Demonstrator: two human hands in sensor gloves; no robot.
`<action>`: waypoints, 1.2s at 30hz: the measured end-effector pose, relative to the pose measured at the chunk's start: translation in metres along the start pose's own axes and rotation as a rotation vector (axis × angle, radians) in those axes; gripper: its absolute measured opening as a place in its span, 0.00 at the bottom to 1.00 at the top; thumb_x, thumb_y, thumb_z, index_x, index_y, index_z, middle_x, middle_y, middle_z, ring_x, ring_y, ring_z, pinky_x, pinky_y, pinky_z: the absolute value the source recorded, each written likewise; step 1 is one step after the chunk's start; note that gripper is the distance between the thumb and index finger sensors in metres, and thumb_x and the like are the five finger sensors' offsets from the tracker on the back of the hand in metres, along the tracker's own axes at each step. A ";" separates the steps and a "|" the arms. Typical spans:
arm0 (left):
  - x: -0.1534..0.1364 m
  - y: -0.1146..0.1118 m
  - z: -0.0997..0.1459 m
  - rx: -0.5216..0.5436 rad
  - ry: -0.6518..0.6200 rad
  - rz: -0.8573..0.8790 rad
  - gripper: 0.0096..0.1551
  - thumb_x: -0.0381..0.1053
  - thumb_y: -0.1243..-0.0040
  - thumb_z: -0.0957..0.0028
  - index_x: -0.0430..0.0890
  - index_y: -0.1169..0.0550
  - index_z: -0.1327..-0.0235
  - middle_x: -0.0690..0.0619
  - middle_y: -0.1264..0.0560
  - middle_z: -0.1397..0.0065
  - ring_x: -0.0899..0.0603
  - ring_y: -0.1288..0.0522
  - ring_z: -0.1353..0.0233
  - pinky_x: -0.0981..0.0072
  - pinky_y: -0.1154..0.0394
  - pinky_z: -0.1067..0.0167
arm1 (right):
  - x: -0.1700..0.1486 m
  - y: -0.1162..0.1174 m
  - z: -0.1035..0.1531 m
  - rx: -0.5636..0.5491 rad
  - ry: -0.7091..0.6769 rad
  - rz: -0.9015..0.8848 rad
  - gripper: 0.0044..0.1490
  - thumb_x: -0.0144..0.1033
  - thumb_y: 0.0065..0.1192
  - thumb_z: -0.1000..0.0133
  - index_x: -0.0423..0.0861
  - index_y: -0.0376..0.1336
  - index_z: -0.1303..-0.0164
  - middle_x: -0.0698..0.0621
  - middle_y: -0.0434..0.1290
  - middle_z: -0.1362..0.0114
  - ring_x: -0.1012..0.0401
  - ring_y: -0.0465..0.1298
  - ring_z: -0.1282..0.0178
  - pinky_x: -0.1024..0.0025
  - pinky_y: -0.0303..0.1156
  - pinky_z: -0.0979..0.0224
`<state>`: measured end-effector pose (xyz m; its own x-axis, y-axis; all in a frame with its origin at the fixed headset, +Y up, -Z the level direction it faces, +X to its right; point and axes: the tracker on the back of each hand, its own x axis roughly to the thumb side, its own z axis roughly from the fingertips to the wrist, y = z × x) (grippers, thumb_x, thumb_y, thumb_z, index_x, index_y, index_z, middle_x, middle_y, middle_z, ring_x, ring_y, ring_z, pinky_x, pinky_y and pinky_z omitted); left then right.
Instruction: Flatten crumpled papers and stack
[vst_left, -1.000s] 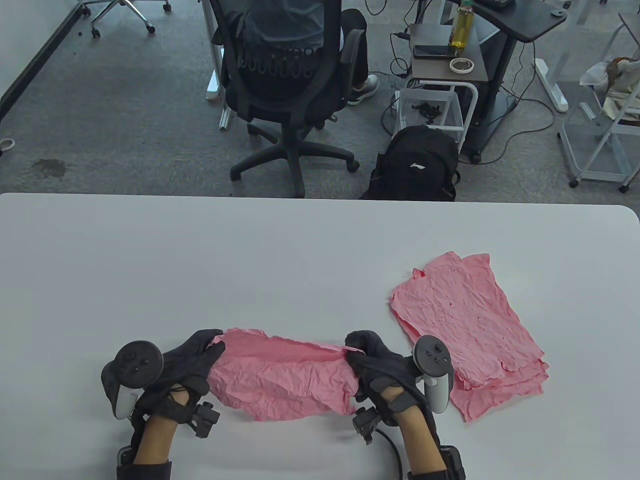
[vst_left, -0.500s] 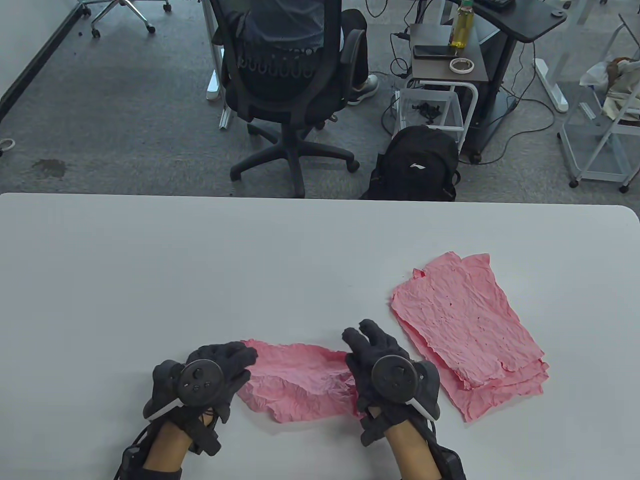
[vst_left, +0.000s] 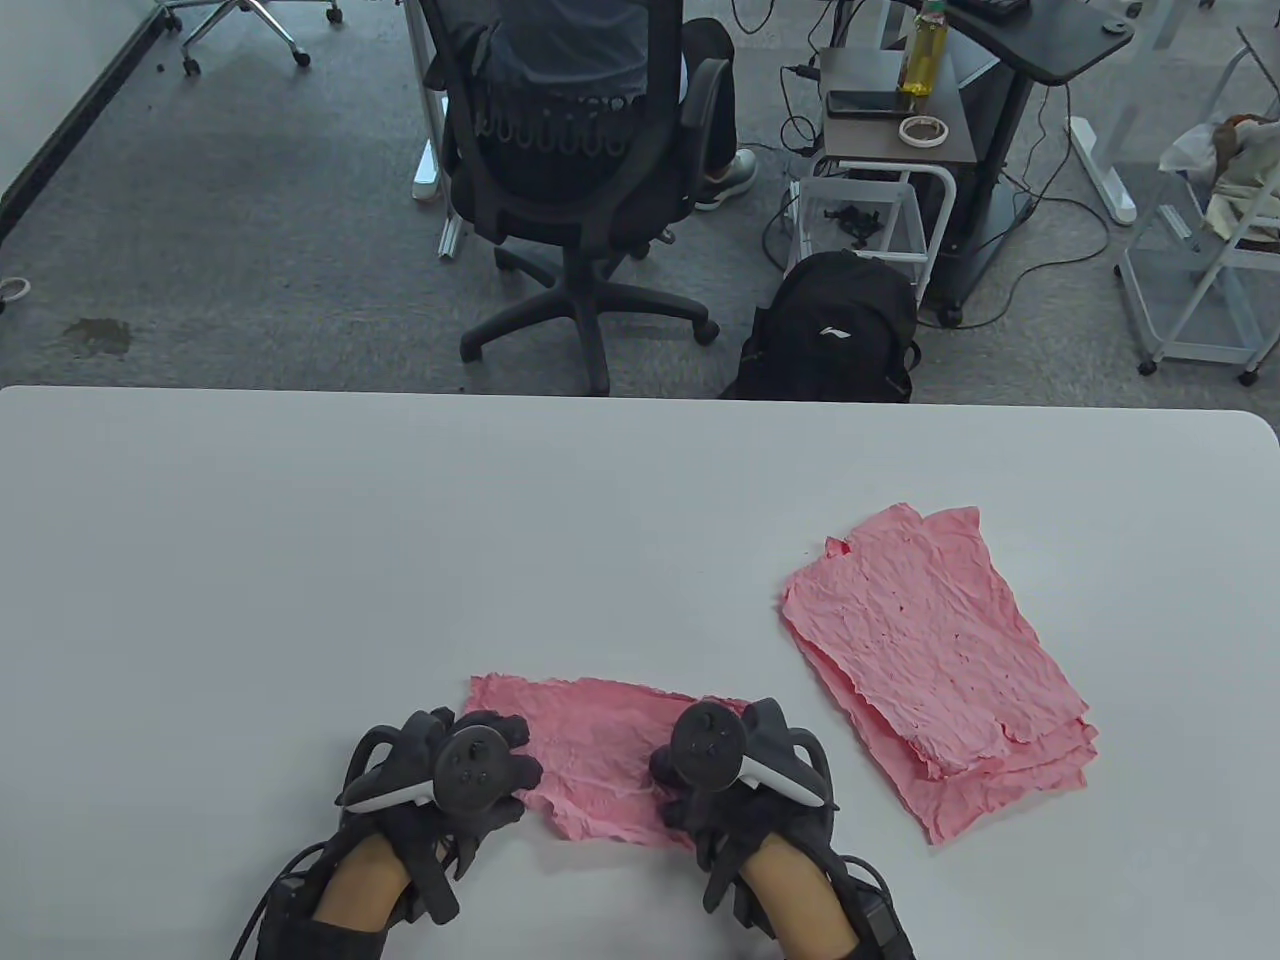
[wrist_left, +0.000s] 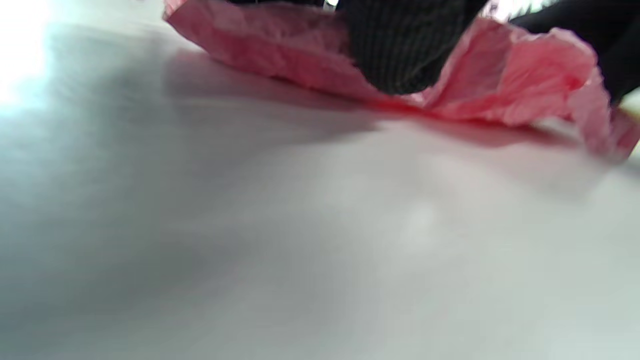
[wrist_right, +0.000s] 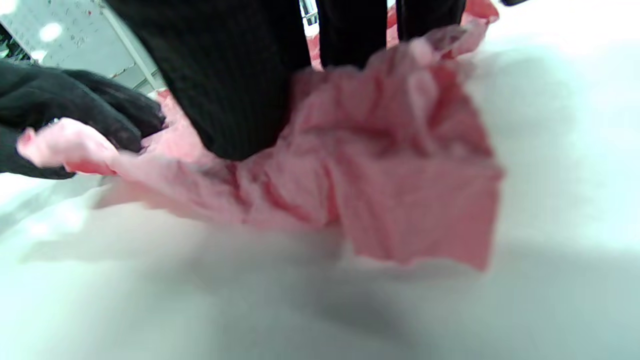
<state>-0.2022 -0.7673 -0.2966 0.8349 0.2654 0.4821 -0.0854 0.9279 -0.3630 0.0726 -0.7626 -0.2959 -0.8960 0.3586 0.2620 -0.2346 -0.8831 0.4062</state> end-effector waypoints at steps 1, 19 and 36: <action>-0.003 0.000 0.001 -0.005 -0.009 0.051 0.28 0.59 0.41 0.45 0.53 0.21 0.32 0.49 0.37 0.17 0.35 0.39 0.15 0.26 0.47 0.24 | -0.002 0.000 0.000 -0.011 0.014 -0.006 0.36 0.38 0.73 0.48 0.47 0.63 0.28 0.37 0.56 0.19 0.32 0.51 0.21 0.25 0.46 0.30; -0.011 0.000 0.001 0.020 0.034 0.157 0.31 0.66 0.39 0.49 0.45 0.13 0.49 0.49 0.35 0.19 0.35 0.40 0.16 0.27 0.48 0.25 | -0.017 0.003 -0.002 0.075 0.084 -0.029 0.49 0.43 0.77 0.50 0.53 0.52 0.22 0.41 0.42 0.14 0.36 0.41 0.17 0.26 0.41 0.28; 0.005 -0.009 -0.007 -0.053 0.074 -0.118 0.58 0.85 0.46 0.57 0.55 0.37 0.17 0.51 0.47 0.13 0.36 0.46 0.12 0.27 0.48 0.24 | -0.031 -0.004 0.000 -0.022 0.207 -0.032 0.44 0.34 0.71 0.48 0.52 0.54 0.23 0.39 0.43 0.15 0.34 0.42 0.19 0.27 0.41 0.28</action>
<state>-0.1934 -0.7762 -0.2962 0.8754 0.1336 0.4645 0.0426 0.9360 -0.3495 0.1010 -0.7706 -0.3059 -0.9457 0.3190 0.0628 -0.2706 -0.8794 0.3918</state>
